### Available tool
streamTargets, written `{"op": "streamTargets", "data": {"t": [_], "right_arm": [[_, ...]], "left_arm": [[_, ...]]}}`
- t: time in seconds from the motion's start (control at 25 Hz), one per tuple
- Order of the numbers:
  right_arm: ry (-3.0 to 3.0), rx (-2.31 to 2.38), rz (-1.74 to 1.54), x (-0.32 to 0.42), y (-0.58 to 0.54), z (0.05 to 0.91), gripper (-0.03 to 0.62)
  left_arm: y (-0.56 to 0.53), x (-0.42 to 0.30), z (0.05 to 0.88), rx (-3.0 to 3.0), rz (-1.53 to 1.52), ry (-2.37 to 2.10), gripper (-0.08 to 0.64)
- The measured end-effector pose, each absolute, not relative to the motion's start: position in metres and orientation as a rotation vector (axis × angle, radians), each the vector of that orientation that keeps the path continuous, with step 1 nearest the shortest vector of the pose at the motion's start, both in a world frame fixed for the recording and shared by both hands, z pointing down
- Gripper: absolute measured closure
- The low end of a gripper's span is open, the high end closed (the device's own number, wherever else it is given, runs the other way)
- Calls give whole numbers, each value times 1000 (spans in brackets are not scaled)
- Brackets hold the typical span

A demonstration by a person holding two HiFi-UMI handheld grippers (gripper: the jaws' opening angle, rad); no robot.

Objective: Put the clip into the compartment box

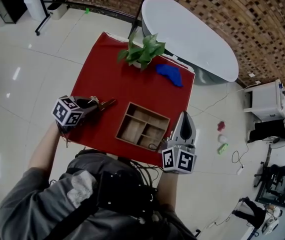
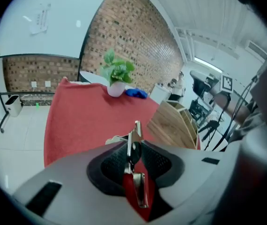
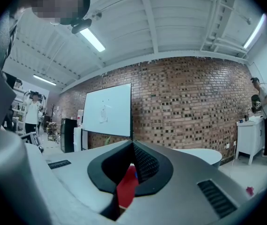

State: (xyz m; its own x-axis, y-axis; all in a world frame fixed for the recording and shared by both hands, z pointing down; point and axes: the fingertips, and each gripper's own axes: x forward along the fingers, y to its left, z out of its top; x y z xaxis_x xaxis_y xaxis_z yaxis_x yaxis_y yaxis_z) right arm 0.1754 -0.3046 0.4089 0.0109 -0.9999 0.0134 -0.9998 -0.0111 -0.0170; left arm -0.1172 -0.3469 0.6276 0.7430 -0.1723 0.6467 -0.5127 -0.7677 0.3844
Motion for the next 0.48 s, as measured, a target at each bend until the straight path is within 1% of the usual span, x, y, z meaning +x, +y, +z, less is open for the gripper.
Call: {"op": "streamTargets", "data": {"t": [0.16, 0.48], "right_arm": [[2222, -2216, -21, 182, -296, 404, 571], [2222, -2174, 12, 195, -268, 386, 571]], "left_arm": [[-355, -112, 579, 2432, 547, -640, 431], [-331, -80, 455, 2622, 161, -779, 433]]}}
